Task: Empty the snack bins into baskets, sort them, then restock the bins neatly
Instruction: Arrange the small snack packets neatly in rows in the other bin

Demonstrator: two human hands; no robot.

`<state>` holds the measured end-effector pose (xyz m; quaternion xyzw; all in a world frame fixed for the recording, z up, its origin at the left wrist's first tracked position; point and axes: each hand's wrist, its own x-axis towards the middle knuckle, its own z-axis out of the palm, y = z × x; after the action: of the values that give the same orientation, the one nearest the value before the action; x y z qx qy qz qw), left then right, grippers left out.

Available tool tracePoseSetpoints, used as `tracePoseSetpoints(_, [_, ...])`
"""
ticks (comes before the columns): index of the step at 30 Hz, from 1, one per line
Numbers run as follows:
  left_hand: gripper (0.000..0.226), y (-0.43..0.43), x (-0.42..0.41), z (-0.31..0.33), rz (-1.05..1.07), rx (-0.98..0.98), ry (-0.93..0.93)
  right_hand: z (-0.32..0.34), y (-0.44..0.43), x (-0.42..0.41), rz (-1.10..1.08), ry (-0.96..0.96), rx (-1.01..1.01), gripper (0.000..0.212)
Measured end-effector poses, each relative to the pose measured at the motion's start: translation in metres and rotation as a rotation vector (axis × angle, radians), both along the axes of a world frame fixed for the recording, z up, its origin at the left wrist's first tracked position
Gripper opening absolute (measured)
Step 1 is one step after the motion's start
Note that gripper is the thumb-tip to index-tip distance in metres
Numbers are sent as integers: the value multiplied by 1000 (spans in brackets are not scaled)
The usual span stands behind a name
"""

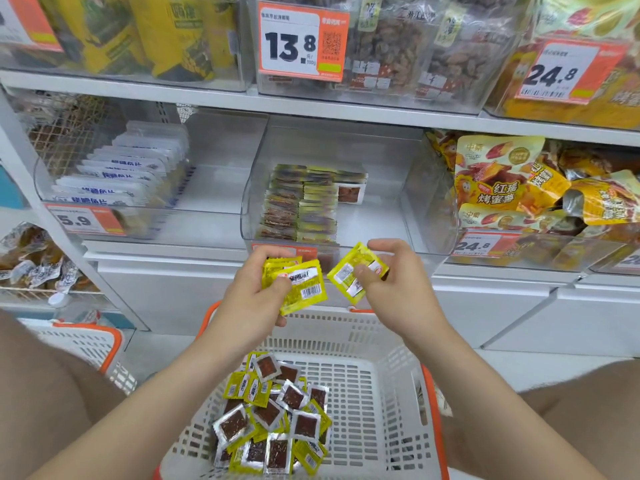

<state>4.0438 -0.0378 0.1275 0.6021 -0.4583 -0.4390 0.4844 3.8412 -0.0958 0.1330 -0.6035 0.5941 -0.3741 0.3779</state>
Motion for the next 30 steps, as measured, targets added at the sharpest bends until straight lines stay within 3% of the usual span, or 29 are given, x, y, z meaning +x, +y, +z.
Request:
tracePoseSetpoints(3, [32,0,4,0,-137,62,-136,17,1,-5,147,119,-207,19])
tracePoseSetpoints(7, [28,2,9,5,-382,109,-199,30,9,-6,625,291,-199,31])
tracePoseSetpoints(9, [25,3,10,7,-450,104,-159,24,10,-6,696,438,-176,40])
tracePoseSetpoints(12, [22,2,15,10,-501,85,-118,14,7,-3,591,491,-178,40])
tracePoseSetpoints(17, [18,1,11,16,-341,-27,9,16,4,0,534,62,55,49])
tracePoseSetpoints(21, [22,2,-6,17,-85,-21,335,16,12,10,343,-161,103,33])
tracePoseSetpoints(23, [25,2,-12,17,-39,-27,527,11,18,18,215,-296,100,23])
tracePoseSetpoints(25, [32,3,-14,17,-30,-52,601,8,24,26,126,-391,72,19])
tracePoseSetpoints(27, [52,6,-16,14,-25,-56,578,1,30,34,127,-301,-31,18])
tracePoseSetpoints(30, [57,13,-25,13,-10,-77,342,-8,44,45,300,78,-224,34])
